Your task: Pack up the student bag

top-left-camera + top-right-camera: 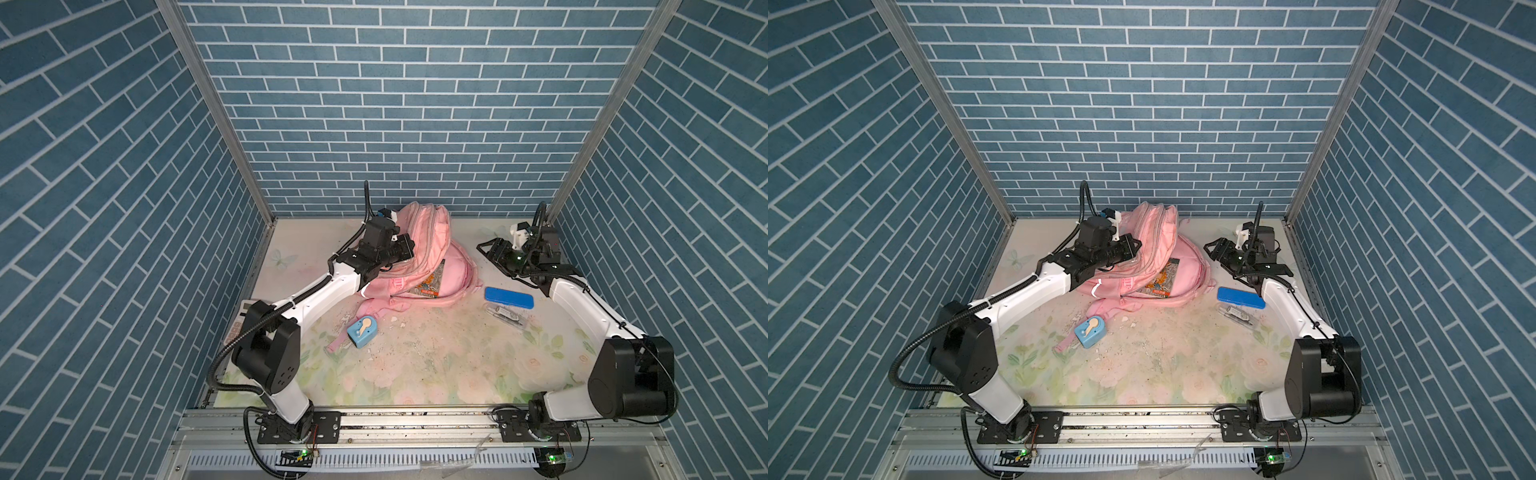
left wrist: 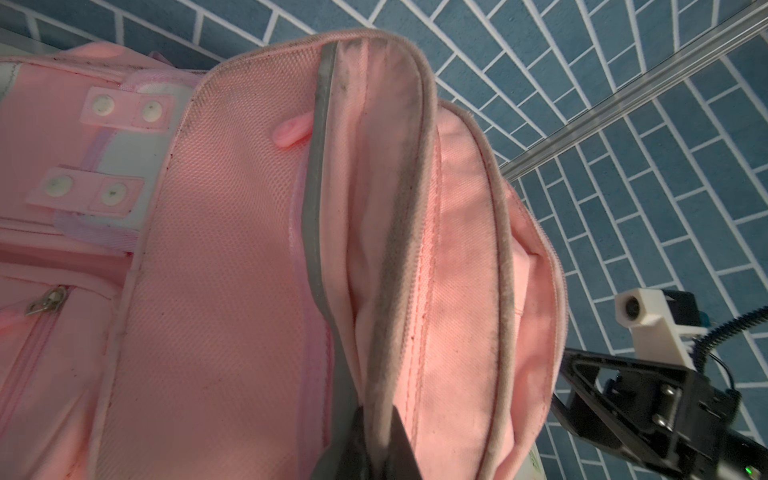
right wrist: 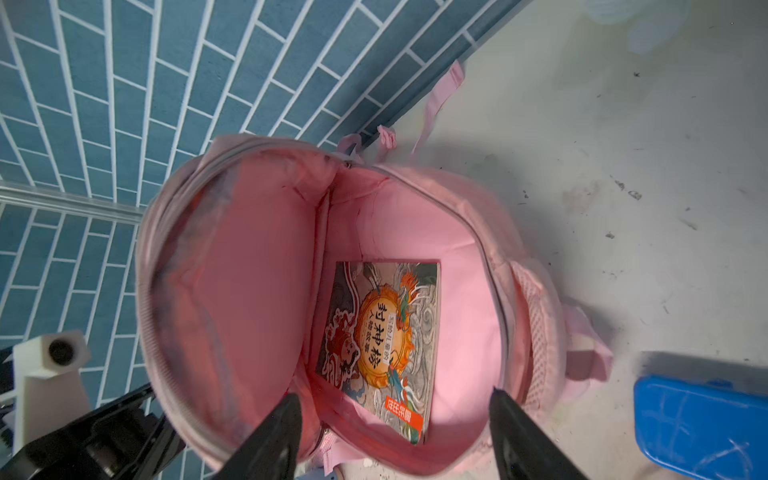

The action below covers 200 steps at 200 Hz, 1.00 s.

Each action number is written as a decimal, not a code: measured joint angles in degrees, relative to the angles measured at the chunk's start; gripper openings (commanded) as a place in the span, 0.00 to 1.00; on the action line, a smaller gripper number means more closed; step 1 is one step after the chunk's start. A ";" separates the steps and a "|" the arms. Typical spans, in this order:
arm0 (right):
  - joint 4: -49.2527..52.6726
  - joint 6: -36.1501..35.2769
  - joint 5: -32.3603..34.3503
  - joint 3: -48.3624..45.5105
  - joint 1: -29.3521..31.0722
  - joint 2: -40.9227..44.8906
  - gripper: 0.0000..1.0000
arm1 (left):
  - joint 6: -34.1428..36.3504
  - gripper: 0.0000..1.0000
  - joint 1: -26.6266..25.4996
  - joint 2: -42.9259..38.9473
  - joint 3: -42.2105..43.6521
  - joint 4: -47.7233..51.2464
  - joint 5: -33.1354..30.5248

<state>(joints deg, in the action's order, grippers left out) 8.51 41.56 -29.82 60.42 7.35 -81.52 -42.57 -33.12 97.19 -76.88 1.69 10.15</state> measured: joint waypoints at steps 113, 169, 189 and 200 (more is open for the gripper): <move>4.79 -5.62 -0.79 -5.35 0.44 6.91 0.66 | 33.51 0.67 0.04 -3.04 -6.67 15.08 -1.29; 4.57 -5.57 0.81 -9.84 8.48 4.52 0.64 | 59.87 0.65 2.29 -12.04 4.50 22.47 -5.46; 3.45 -5.49 1.14 -10.97 11.45 1.70 0.63 | 69.02 0.62 2.32 -14.84 10.91 23.47 -5.90; 2.82 -5.42 1.14 -11.08 12.61 -0.20 0.62 | 73.72 0.62 2.36 -15.82 14.21 23.80 -6.25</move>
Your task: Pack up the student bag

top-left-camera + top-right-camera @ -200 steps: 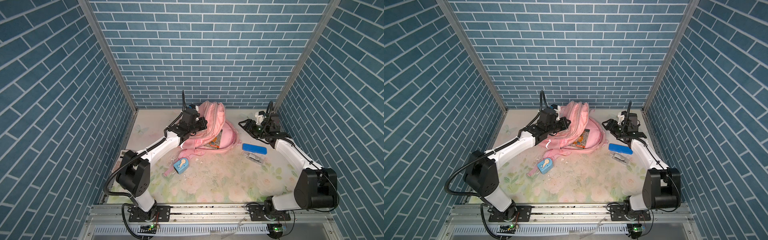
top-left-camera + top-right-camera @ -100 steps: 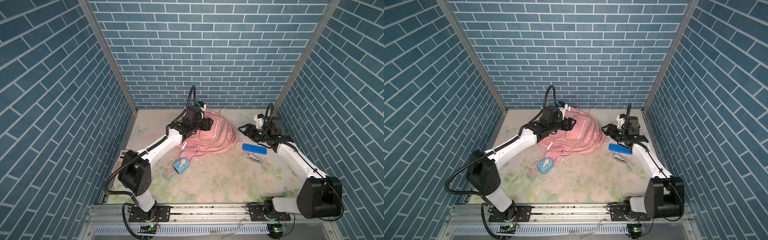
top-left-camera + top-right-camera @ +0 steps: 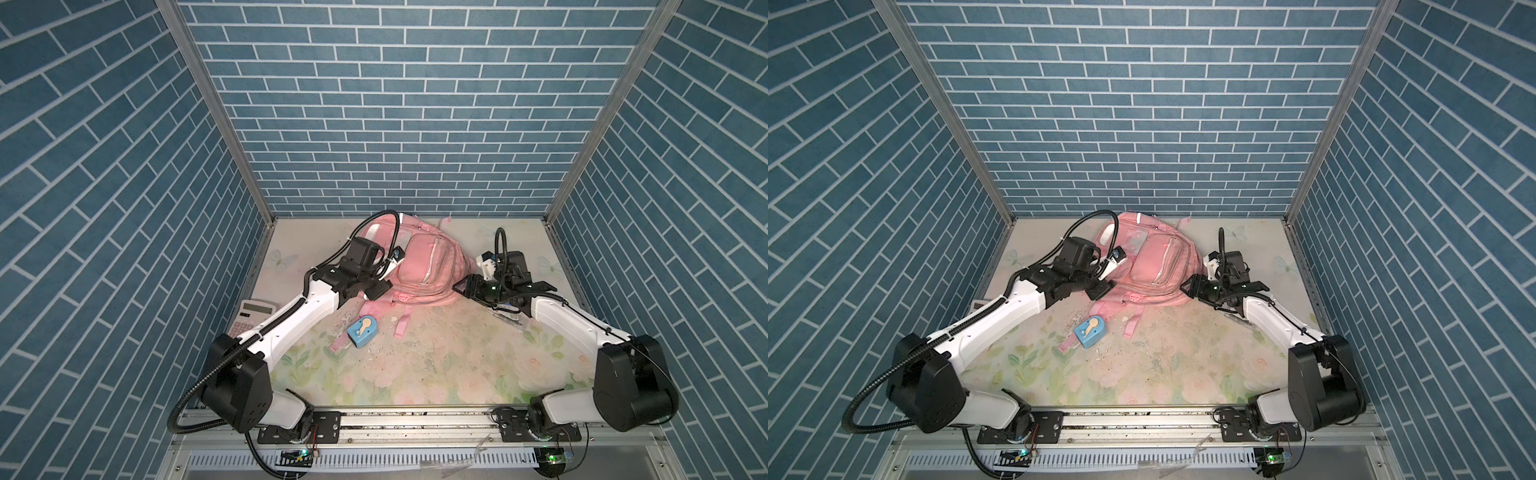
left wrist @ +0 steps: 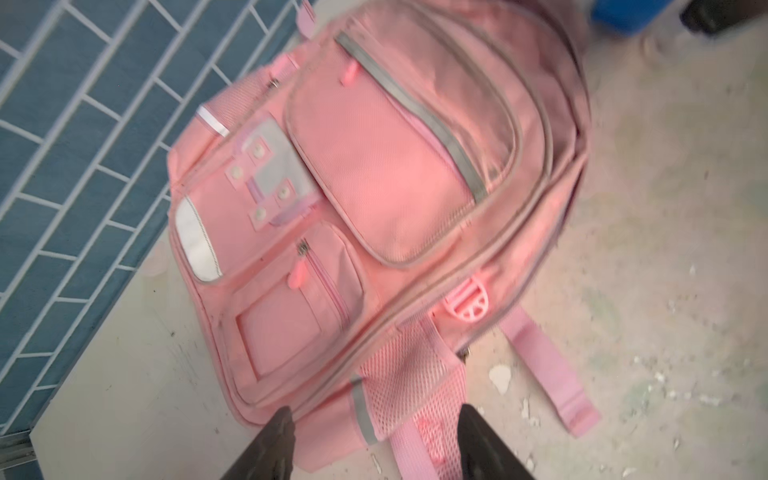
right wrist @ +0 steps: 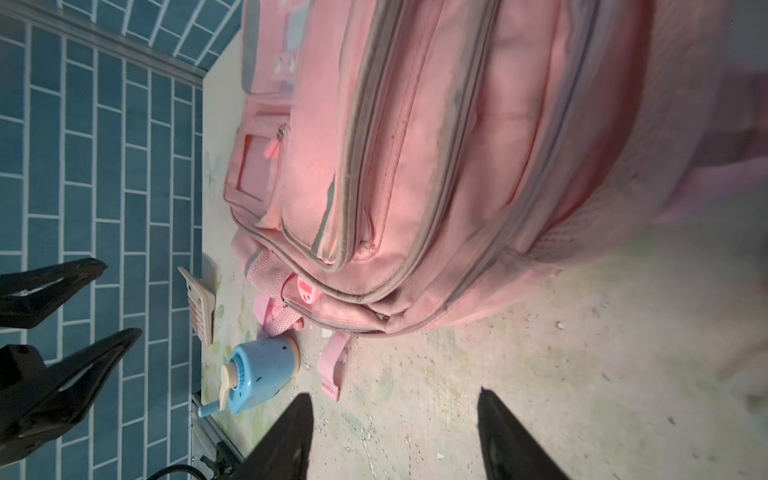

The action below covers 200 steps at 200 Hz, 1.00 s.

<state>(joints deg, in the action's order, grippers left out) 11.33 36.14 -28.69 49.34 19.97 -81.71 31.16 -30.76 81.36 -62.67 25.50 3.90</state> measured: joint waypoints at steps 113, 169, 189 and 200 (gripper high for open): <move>-5.70 0.50 -2.40 0.66 1.68 -11.28 0.50 | 13.46 0.57 2.10 7.28 10.08 -10.67 4.15; -5.75 0.46 -2.84 3.43 1.81 -13.90 0.49 | 12.35 0.54 2.08 10.95 11.50 -16.15 2.19; -5.53 0.44 -2.80 4.07 1.90 -14.29 0.48 | 11.56 0.42 1.95 12.81 11.26 -16.92 1.77; -5.27 0.39 -2.73 4.26 1.90 -14.32 0.47 | 11.04 0.30 1.86 13.16 11.23 -16.87 1.62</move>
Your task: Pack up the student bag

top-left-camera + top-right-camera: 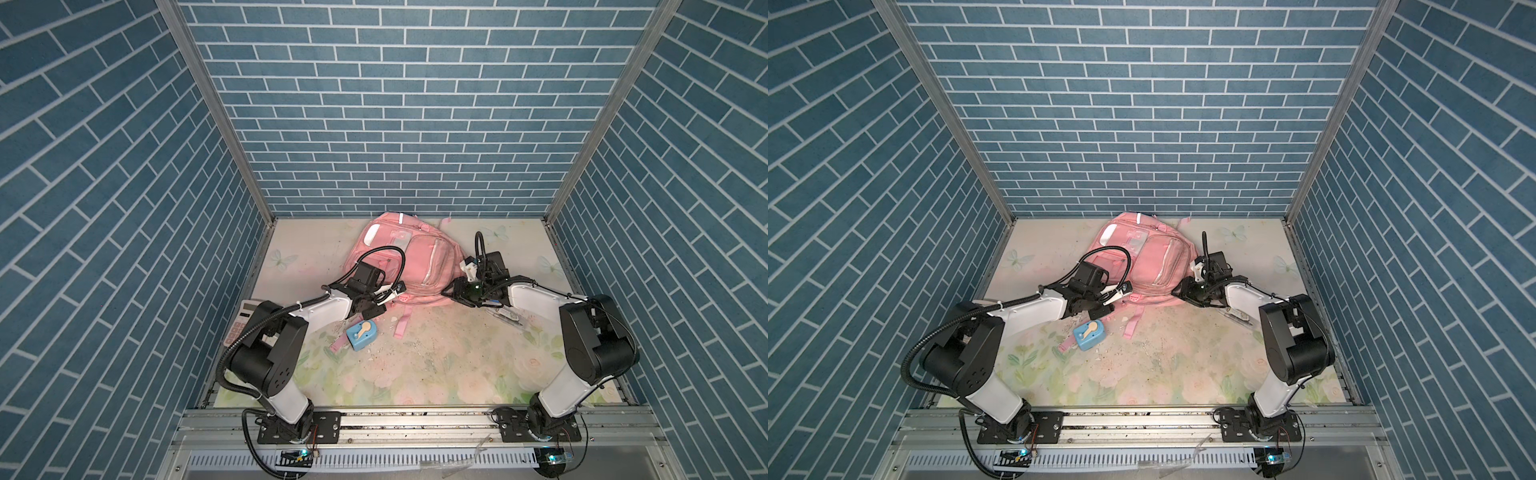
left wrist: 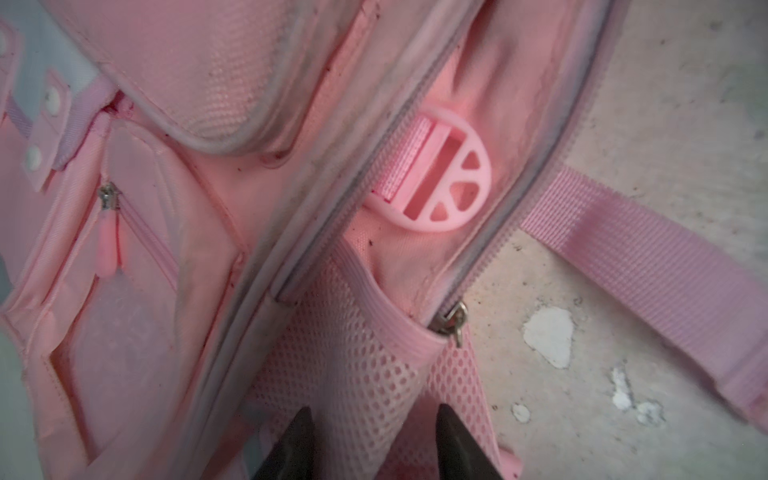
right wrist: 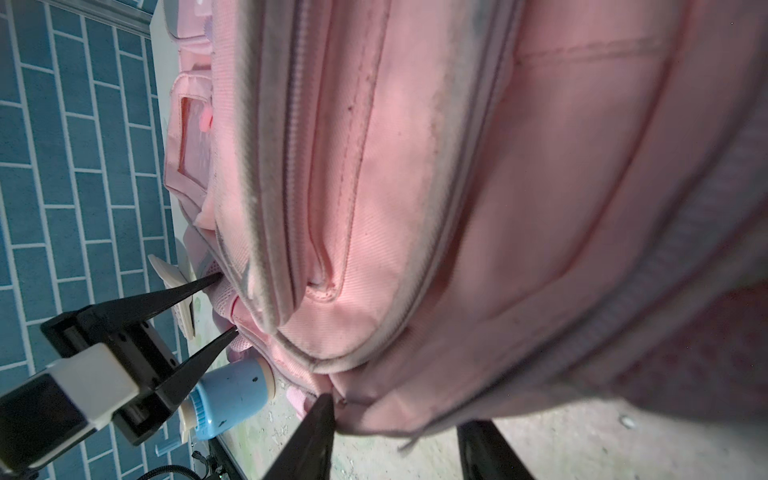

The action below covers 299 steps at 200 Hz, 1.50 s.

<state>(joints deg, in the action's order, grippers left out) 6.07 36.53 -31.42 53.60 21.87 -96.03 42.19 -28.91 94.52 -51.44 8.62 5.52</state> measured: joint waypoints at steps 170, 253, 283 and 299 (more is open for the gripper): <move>-6.36 -23.74 11.39 -5.35 7.48 19.96 0.45 | -25.75 0.00 -3.87 -3.89 -10.86 11.28 6.08; -30.32 -45.16 28.79 -24.44 28.61 24.65 0.40 | -38.56 0.00 -4.63 -4.85 -10.91 9.86 10.71; -41.53 -47.69 34.64 -26.71 30.75 19.12 0.38 | -40.48 0.00 -5.38 -6.36 -10.91 9.40 12.04; -46.60 -48.15 37.33 -27.34 30.75 16.76 0.39 | -41.07 0.00 -5.92 -7.08 -10.91 9.05 12.39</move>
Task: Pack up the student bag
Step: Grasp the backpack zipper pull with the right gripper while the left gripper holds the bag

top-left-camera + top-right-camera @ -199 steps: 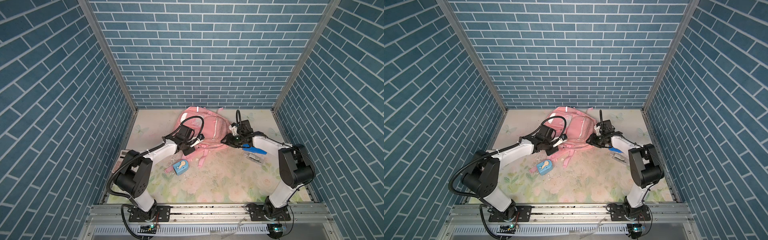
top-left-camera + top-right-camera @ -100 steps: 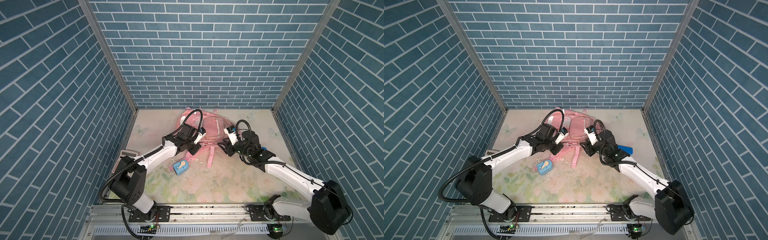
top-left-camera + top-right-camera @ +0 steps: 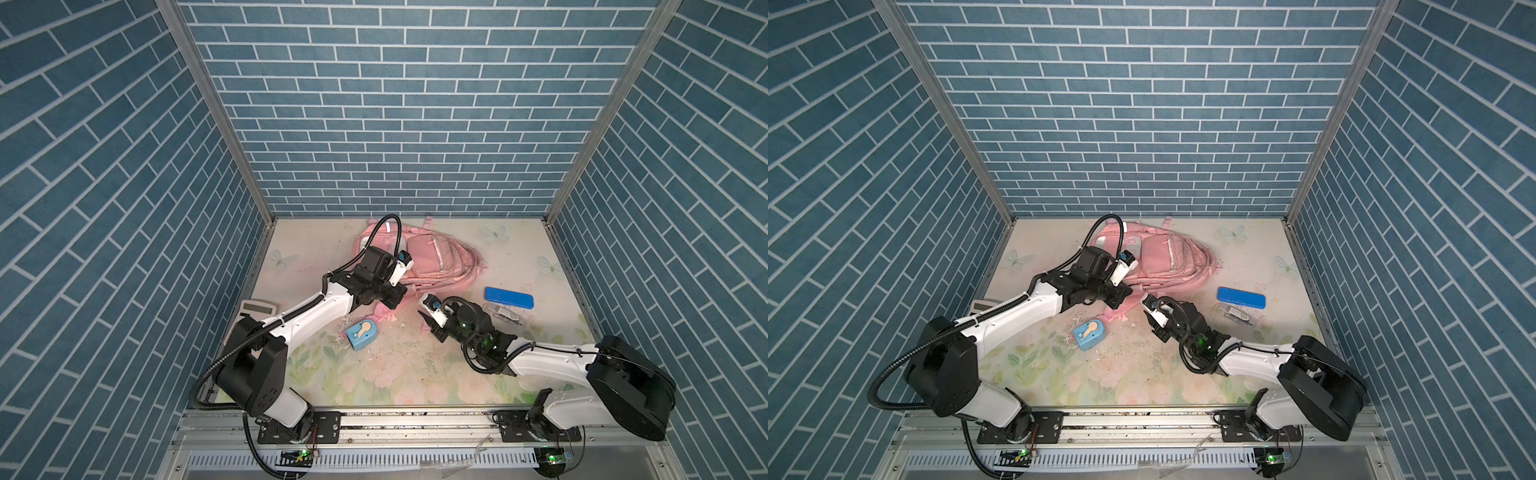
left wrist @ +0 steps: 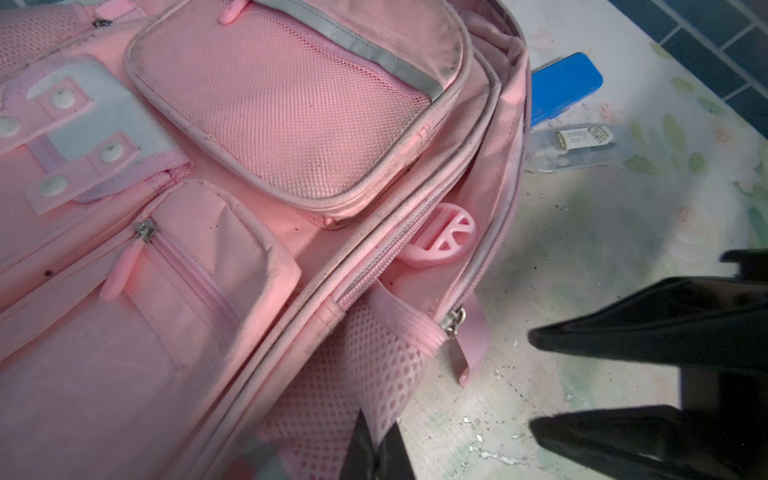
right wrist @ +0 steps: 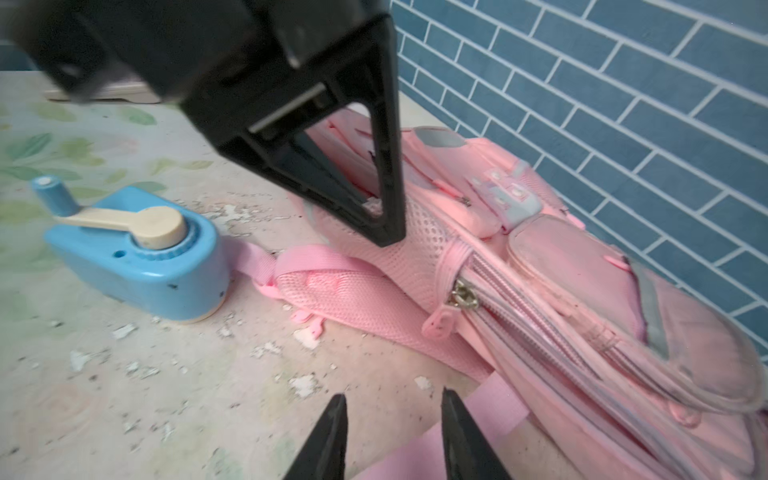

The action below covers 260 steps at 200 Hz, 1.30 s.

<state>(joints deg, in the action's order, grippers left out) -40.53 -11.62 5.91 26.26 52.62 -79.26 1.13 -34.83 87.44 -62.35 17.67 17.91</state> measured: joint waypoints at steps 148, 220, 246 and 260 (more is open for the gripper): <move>-20.20 0.33 12.52 -0.92 1.03 -12.41 0.32 | -2.34 0.00 -1.68 -0.15 -0.04 -1.95 2.14; -21.29 1.33 16.52 0.15 1.84 -14.99 0.35 | -2.51 0.00 -1.92 -0.15 -0.24 -2.05 2.58; -22.82 1.31 17.00 0.79 2.14 -16.31 0.35 | -2.69 0.00 -1.92 -0.15 -0.66 -1.84 2.51; -23.26 1.31 17.31 1.07 2.14 -16.52 0.36 | -2.84 0.00 -1.90 -0.15 -0.79 -1.81 2.54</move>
<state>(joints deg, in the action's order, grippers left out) -63.79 -10.31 23.22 27.33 54.76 -95.79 -1.72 -36.73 87.29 -63.13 15.86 20.45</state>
